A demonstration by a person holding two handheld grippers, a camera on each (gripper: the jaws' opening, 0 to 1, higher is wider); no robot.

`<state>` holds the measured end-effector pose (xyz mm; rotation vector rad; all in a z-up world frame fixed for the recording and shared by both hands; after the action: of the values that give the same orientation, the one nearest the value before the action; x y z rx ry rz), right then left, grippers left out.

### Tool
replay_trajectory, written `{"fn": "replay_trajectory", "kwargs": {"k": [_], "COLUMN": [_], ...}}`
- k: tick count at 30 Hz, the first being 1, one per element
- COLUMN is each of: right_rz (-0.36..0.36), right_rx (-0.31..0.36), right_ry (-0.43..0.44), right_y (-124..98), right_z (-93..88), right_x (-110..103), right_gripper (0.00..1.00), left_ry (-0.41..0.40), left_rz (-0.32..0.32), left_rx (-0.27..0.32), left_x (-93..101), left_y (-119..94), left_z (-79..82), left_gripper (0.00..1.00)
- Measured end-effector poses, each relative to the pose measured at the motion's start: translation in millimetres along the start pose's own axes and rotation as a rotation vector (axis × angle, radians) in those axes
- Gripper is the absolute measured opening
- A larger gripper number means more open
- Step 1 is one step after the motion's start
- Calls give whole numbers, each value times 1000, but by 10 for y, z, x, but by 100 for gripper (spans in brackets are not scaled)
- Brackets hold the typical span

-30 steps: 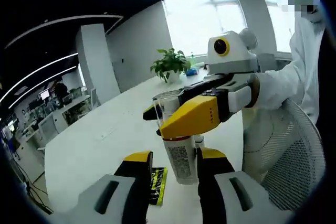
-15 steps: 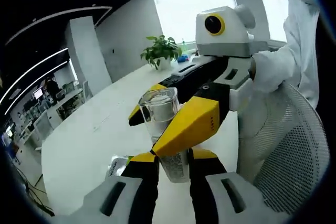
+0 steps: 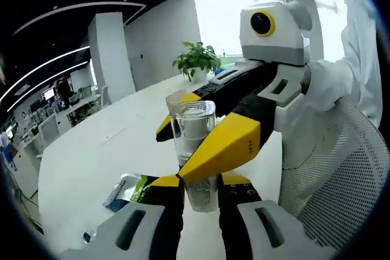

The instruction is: Arrange the skincare products in the storage area until every visible bottle or jar stands upright without overlapping.

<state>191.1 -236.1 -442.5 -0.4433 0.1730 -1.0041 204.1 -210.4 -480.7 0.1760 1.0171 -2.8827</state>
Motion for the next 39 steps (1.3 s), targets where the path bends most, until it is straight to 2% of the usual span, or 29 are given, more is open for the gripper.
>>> {"fn": "replay_trajectory", "kwargs": {"k": [3, 10, 11, 12, 15, 18, 23, 29, 31, 32, 39], "right_rz": [-2, 27, 27, 14, 9, 4, -16, -30, -36, -43, -69], "right_rx": [-17, -32, -37, -49, -64, -72, -98, -93, -83, -55, -1], "right_ry": [-25, -47, -51, -73, -91, -63, -79, -86, -93, -112, -88], "right_y": [24, 51, 63, 78, 87, 79, 87, 81, 70, 52, 0], "right_z": [-26, -59, -63, -77, -101, -119, -155, -157, -141, -99, -3], "right_x": [-14, -82, -88, -87, -59, -1, 0, 39, 48, 48, 86], "right_gripper": [15, 15, 15, 16, 16, 17, 17, 21, 22, 23, 28], "left_ry": [22, 21, 25, 26, 34, 1, 10, -1, -17, -14, -21], "left_rz": [12, -14, -17, -47, -15, -26, -25, -45, -52, -48, -34], "left_rx": [-17, -36, -42, -80, -84, -55, -47, -15, -9, -9, 20], "left_x": [-4, 9, 15, 47, 8, -16, -18, -41, -60, -65, -76], "left_y": [5, 44, 53, 80, 115, 158, 242, 262, 270, 271, 287], "left_z": [-16, -52, -51, -98, -112, -120, -121, -127, -141, -154, -125], "left_gripper": [22, 27, 26, 23, 21, 20, 20, 19, 19, 19, 19]}}
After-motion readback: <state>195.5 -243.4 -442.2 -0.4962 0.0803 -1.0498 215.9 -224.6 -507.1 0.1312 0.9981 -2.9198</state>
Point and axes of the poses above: the point that each gripper's makers call its tool centre point, and the gripper's own axes: y roughly forward along the fingers, x roughly to its right, z roughly out of its top, the point moved 4 cm from there along -y, roughly backward along the fingers, and after that the axes turned 14 degrees about -x, right-handed, at the moved point
